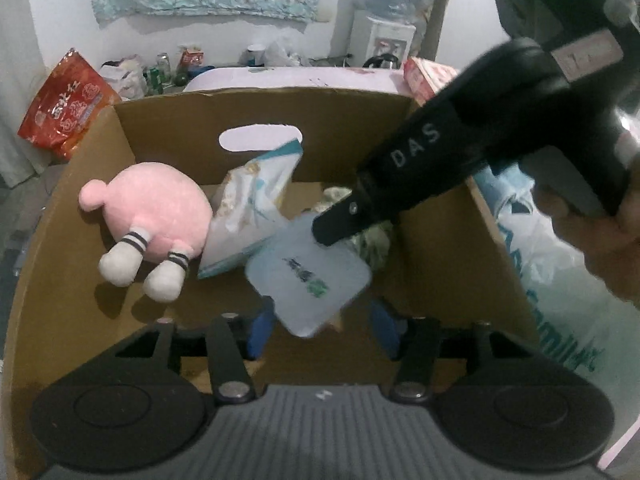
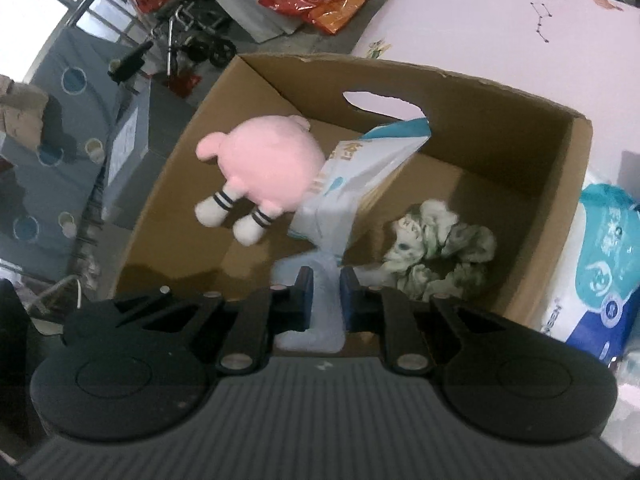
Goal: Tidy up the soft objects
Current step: 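Open the left tool over the box while the right tool drops the scrunchie inside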
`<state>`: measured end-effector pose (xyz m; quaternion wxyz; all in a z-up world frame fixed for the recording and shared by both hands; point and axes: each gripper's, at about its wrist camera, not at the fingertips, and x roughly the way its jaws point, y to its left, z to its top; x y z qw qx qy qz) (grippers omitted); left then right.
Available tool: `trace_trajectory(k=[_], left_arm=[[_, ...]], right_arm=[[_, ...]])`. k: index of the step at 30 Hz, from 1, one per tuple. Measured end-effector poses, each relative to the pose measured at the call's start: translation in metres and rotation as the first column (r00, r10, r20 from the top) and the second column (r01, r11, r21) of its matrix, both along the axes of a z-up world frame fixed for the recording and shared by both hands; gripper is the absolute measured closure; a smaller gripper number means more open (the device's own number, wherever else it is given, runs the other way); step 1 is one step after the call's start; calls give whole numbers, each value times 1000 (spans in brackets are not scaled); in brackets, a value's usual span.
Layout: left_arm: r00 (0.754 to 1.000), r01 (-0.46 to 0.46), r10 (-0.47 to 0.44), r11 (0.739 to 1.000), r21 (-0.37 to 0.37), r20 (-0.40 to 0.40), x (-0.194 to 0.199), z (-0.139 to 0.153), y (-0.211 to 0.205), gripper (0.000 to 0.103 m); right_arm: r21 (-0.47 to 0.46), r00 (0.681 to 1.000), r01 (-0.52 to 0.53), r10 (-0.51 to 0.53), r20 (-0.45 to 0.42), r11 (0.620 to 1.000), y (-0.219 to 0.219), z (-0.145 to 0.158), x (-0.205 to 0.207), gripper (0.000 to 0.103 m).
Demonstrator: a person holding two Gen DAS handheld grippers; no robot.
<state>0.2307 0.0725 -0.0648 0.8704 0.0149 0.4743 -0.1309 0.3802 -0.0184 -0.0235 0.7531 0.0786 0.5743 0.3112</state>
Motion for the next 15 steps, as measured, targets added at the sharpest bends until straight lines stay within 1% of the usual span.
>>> trace_trajectory(k=[1,5,7,10,13,15], left_arm=[[1000,4,-4,1000,8,-4,0,0,-1,38],[1000,8,-7,1000,15,-18,-3,4,-3,25],[1000,-3,4,1000,7,-30,-3,8,-3,23],[997,-35,34,999,-16,-64,0,13,-1,20],[990,-90,84,995,-49,-110,9,13,4,18],[981,-131,121,990,-55,-152,15,11,9,18]], right_arm=[[-14,1000,-6,6,9,1000,1,-1,0,90],[0,1000,6,-6,31,1000,-7,4,0,89],[36,998,19,-21,54,999,-16,14,-5,88],[118,993,39,-51,103,992,-39,37,-22,88],[194,983,50,-83,165,980,-71,58,-52,88],[237,977,67,-112,182,969,-93,66,-71,88]])
